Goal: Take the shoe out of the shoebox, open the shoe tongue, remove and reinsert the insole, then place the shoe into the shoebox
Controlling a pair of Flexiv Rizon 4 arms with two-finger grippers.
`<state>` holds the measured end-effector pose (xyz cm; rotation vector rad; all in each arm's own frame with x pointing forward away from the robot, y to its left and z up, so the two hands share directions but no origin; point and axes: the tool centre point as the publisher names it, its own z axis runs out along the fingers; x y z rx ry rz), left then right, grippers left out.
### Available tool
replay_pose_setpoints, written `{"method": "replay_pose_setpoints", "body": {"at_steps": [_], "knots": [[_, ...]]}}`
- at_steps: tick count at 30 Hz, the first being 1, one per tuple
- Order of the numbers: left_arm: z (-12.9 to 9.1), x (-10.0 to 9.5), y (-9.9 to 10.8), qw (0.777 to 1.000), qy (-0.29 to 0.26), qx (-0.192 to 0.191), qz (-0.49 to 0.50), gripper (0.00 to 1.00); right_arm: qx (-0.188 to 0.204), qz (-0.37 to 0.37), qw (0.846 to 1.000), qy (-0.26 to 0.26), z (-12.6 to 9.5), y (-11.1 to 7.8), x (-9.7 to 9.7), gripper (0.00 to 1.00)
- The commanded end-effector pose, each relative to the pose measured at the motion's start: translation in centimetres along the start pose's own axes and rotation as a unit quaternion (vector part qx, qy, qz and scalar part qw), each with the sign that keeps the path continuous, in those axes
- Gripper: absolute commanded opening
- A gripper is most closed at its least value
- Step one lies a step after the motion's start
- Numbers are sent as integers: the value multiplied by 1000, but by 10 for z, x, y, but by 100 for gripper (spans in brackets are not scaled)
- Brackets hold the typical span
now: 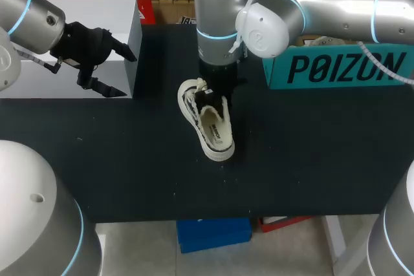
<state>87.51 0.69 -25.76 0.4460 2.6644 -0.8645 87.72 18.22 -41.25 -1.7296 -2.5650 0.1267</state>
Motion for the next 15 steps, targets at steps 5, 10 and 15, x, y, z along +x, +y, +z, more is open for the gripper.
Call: {"method": "replay_pose_setpoints", "body": {"at_steps": [5, 10, 15], "knots": [[1, 1, 1, 1000, -3, 0, 1, 100, -1, -1, 1000, -9, -36, 4, -6, 0], [1, 1, 1, 1000, -3, 0, 1, 100, 4, 2, 1000, -21, -59, 5, -10, 0], [1, 1, 1, 1000, -3, 0, 1, 100, 5, 7, 999, -37, -84, 6, -14, 0]]}}
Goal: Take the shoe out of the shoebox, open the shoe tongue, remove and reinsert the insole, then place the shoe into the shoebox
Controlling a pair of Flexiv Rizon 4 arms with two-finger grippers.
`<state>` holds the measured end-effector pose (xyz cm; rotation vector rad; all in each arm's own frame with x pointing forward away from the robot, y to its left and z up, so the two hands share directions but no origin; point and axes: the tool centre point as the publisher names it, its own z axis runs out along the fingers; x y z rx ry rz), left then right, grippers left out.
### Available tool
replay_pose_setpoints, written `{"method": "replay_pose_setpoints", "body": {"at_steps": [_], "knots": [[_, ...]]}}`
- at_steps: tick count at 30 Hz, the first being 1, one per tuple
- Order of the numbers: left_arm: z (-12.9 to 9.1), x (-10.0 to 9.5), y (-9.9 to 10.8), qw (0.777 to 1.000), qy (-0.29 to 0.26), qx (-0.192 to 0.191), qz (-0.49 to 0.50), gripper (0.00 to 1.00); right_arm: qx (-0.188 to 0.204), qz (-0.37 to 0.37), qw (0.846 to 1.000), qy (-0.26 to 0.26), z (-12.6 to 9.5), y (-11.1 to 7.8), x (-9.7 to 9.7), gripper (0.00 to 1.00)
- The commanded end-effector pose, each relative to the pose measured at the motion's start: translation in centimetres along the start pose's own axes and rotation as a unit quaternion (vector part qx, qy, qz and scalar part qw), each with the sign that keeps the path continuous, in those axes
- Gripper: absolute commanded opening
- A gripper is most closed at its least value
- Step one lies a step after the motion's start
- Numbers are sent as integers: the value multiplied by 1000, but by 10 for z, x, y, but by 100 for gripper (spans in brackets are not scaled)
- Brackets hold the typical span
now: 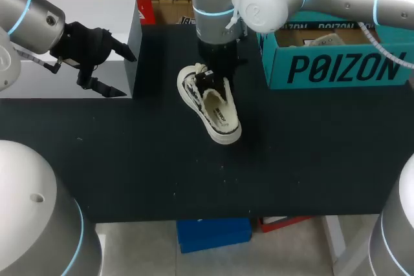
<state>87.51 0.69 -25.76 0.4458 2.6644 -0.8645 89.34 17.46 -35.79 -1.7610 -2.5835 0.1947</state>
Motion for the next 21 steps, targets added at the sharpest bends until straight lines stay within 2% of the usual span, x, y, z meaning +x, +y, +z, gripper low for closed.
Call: {"method": "replay_pose_setpoints", "body": {"at_steps": [1, 16, 21], "knots": [[1, 1, 1, 1000, -3, 0, 1, 100, -3, 2, 1000, -14, -34, -2, -3, 0], [1, 1, 1, 1000, -3, 0, 1, 100, -25, -19, 999, -41, -103, 2, -12, 0], [1, 1, 1, 1000, -3, 0, 1, 100, -39, -48, 997, -42, -127, 3, -14, 0]]}}
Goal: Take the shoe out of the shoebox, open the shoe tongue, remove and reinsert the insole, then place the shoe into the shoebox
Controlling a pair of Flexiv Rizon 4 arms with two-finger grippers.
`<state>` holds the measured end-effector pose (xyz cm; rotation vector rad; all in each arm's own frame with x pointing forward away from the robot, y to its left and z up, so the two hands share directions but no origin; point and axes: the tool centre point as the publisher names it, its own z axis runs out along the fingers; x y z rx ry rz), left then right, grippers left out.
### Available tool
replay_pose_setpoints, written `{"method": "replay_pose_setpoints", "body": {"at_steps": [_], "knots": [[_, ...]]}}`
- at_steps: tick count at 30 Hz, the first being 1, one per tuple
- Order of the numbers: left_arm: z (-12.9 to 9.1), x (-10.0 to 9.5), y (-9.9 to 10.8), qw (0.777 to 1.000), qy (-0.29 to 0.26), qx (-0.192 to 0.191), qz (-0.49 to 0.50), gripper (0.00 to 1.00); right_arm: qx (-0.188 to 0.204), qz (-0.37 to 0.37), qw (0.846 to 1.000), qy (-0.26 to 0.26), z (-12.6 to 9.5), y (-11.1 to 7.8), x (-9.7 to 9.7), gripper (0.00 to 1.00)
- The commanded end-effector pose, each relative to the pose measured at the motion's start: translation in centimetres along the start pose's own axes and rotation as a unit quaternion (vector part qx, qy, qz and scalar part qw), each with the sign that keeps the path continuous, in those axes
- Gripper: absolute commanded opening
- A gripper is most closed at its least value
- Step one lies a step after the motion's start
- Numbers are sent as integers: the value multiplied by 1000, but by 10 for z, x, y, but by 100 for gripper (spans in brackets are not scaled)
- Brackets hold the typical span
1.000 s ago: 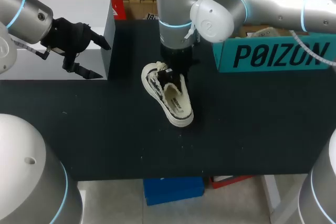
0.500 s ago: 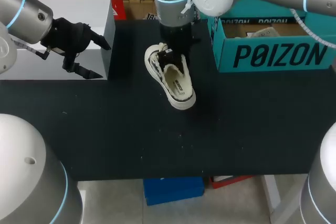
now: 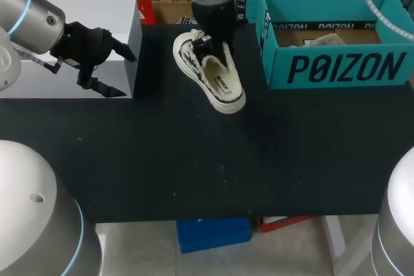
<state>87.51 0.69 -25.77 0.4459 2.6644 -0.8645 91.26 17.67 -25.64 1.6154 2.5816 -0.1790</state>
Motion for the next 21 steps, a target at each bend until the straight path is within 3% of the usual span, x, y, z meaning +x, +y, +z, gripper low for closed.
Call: {"method": "replay_pose_setpoints", "body": {"at_steps": [1, 6, 9, 11, 14, 21], "knots": [[1, 1, 1, 1000, -3, 0, 1, 100, -12, -24, 1000, -1, -28, -3, -4, 0], [1, 1, 1, 1000, -3, 0, 1, 100, -24, -115, 993, -30, -40, -2, -8, 0], [1, 1, 1, 1000, -3, 0, 1, 100, -28, -191, 979, -57, -45, -2, -13, 0], [1, 1, 1, 1000, -3, 0, 1, 100, -36, -240, 967, -73, -48, -2, -14, 0], [1, 1, 1, 1000, -3, 0, 1, 100, -41, -334, 936, -106, -52, -3, -15, 0], [1, 1, 1, 1000, -3, 0, 1, 100, -41, -458, 880, -120, -60, -2, -19, 0]]}}
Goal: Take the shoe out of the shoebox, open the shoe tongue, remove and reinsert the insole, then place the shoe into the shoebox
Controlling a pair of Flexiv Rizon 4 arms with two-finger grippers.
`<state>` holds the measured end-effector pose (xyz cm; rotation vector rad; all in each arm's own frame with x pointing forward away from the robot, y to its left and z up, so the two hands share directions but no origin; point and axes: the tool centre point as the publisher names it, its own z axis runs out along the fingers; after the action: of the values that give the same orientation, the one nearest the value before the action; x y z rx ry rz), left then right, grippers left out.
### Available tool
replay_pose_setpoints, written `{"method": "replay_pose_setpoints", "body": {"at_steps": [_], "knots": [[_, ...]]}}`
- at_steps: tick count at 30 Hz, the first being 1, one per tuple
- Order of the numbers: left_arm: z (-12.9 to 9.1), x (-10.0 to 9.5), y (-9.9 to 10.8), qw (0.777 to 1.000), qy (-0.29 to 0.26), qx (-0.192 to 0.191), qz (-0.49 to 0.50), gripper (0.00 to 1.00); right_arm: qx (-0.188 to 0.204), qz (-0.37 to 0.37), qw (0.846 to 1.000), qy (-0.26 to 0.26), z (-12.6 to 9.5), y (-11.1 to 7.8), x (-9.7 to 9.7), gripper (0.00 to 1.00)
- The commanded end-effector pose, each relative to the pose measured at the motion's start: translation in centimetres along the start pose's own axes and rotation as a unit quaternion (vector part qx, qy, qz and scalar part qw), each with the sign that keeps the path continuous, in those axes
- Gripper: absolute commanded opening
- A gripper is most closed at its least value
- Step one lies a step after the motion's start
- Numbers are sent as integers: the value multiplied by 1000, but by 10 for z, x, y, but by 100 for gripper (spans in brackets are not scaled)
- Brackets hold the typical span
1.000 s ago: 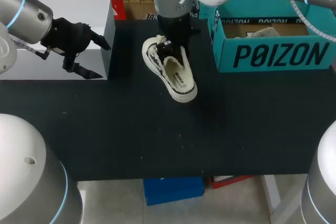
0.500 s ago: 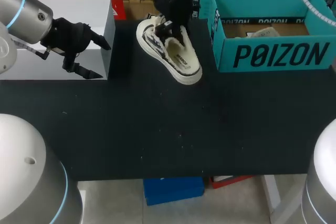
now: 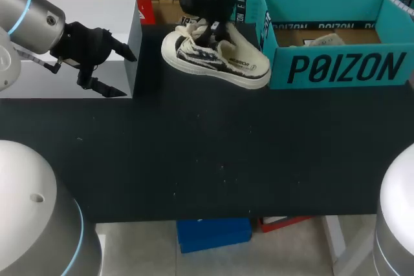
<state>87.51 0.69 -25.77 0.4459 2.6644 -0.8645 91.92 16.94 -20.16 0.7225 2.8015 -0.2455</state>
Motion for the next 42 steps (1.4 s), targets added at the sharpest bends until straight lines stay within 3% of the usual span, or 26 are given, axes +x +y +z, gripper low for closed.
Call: {"method": "replay_pose_setpoints", "body": {"at_steps": [1, 7, 14, 18, 42], "knots": [[1, 1, 1, 1000, -3, 0, 1, 100, -9, -186, 982, -30, -9, -3, -5, 0], [1, 1, 1, 1000, -3, 0, 1, 100, -7, -210, 977, -26, -19, 0, -20, 0], [1, 1, 1, 1000, -3, 0, 1, 100, 27, -197, 979, -33, -7, 5, -38, 0], [1, 1, 1, 1000, -3, 0, 1, 100, 32, -151, 987, -36, 2, 12, -51, 0], [1, 1, 1, 1000, -3, 0, 1, 100, 31, -162, 985, -48, 3, 15, -55, 0]]}}
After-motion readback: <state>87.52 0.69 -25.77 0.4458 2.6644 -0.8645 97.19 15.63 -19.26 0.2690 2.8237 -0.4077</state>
